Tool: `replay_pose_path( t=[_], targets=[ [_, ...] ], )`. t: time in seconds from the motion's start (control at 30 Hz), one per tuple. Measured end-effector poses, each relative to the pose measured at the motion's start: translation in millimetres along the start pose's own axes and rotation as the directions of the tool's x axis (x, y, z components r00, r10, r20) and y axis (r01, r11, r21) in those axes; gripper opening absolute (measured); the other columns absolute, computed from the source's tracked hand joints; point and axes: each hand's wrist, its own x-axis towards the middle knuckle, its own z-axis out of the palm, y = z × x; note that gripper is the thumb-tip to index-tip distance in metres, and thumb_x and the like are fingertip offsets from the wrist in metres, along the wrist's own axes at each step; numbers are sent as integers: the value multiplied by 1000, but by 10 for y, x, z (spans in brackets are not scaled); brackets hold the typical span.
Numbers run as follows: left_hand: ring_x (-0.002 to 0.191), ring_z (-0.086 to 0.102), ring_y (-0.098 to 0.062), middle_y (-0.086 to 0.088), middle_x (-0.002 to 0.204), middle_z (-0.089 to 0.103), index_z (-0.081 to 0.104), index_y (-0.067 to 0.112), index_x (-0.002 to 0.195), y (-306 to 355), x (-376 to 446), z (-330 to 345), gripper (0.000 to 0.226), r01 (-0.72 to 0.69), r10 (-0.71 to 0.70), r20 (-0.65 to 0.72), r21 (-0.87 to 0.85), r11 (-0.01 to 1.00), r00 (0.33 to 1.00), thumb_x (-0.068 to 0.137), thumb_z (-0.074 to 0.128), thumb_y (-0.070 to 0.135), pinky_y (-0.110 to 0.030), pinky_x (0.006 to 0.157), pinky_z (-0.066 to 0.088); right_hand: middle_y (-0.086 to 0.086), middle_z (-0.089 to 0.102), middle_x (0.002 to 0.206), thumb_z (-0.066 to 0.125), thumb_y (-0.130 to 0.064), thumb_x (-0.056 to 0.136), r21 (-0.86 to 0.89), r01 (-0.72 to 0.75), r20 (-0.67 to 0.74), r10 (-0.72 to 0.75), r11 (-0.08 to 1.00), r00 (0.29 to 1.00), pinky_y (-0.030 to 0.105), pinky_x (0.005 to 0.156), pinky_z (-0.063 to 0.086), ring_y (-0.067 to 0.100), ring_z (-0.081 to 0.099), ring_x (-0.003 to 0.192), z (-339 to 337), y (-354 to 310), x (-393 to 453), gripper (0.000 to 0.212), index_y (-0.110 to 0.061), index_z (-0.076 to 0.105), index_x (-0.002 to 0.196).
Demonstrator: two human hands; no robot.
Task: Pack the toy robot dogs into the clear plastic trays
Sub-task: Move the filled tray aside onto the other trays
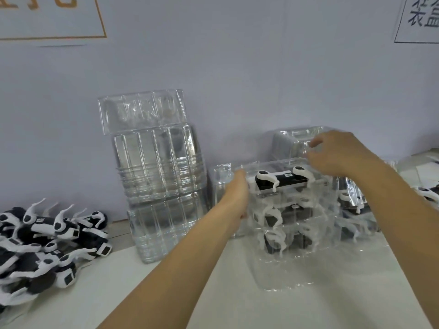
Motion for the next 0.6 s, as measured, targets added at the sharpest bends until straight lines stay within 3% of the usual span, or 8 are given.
replay_pose_path(
  t=[0.07, 0.2, 0.4, 0.5, 0.6],
  targets=[
    [143, 39, -34, -16, 156, 39, 37, 14, 152, 22, -8, 64, 63, 14, -13, -15, 43, 999, 1000, 104, 25, 53, -49, 118, 33, 11, 62, 133, 56, -21, 98, -19, -25, 18, 26, 999, 1000, 39, 103, 43, 30, 57, 114, 14, 49, 11, 29, -12, 65, 123],
    [149, 23, -34, -13, 164, 21, 24, 19, 158, 44, -19, 176, 68, 32, -30, -16, 147, 989, 999, 102, 20, 58, -53, 120, 22, 10, 60, 138, 52, -20, 101, -25, -22, 62, 24, 999, 998, 38, 105, 42, 31, 55, 125, 60, 95, -8, 32, -12, 62, 130],
    [150, 21, -32, -9, 165, 19, 18, 23, 160, 48, 8, 157, 81, 21, -26, 30, 147, 989, 999, 96, 26, 71, -54, 121, 20, 9, 56, 142, 52, -20, 100, -21, -18, 52, 20, 1000, 998, 42, 109, 40, 31, 53, 127, 119, 38, -13, 33, -15, 62, 131],
    [152, 20, -30, -7, 167, 16, 14, 26, 161, -9, 16, 95, 82, 5, -8, 26, 90, 996, 1000, 95, 25, 73, -53, 122, 20, 10, 61, 134, 50, -18, 99, -24, -10, 20, 11, 1000, 1000, 42, 108, 44, 30, 59, 117, 127, -38, -39, 30, -16, 64, 126],
    [149, 28, -30, -8, 165, 24, 22, 26, 159, -72, -23, 40, 77, -27, 24, 41, 71, 997, 999, 98, 21, 72, -52, 121, 24, 9, 63, 130, 49, -20, 99, -13, 9, -20, -9, 1000, 1000, 45, 102, 48, 30, 60, 111, 160, -141, -85, 27, -17, 65, 121]
  ],
)
